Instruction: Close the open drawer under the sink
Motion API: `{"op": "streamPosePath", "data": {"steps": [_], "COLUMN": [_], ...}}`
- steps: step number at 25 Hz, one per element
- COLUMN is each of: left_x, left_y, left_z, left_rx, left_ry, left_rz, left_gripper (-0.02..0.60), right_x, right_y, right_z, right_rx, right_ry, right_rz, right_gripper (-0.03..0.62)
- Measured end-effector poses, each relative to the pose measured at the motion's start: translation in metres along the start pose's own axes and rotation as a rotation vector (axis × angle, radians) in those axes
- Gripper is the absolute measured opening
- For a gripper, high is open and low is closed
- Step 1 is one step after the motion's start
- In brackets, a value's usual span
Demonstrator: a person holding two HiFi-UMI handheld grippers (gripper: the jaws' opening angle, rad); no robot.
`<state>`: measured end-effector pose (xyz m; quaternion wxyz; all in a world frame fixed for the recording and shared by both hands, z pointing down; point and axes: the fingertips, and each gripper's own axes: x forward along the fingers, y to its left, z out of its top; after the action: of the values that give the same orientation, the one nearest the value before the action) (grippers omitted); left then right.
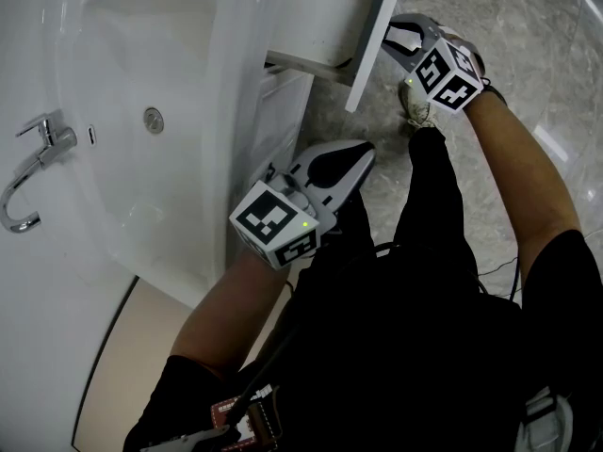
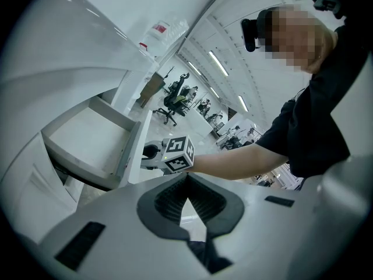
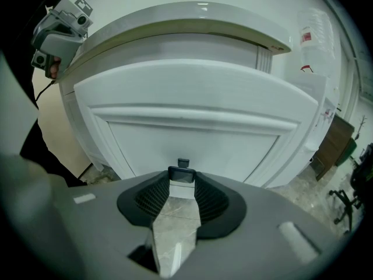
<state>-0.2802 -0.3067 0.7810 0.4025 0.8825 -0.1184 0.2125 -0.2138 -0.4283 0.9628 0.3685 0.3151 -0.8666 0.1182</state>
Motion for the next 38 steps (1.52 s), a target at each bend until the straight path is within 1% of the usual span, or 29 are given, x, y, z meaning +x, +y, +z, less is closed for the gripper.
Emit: {"op": "streamPosePath", "data": {"steps": [8, 29, 38], "left_x": [-0.004, -0.018, -0.018], "left_y": [0.005, 0.02, 0.018], "left_z": [-0.007, -0.01, -0.017], "left_rx": [-0.013, -0.037, -0.029], "left_ry": [-0.005, -0.015, -0.014], "left_rz": [0.011, 0.02, 0.017], "left_gripper": [0.0, 0.0, 0.0], "right_x": [0.008, 0.035, 0.041], "right_y": [-0.001, -0.004, -0.006], "right_z": [0.008, 0.037, 0.042], "right_rx": [-0.004, -0.014, -0.016], "right_ry": [-0.016, -0.031, -0.04], "right_rz": [-0.002, 0.009, 0.006], "right_gripper": [0.132, 0.132, 0.131]}}
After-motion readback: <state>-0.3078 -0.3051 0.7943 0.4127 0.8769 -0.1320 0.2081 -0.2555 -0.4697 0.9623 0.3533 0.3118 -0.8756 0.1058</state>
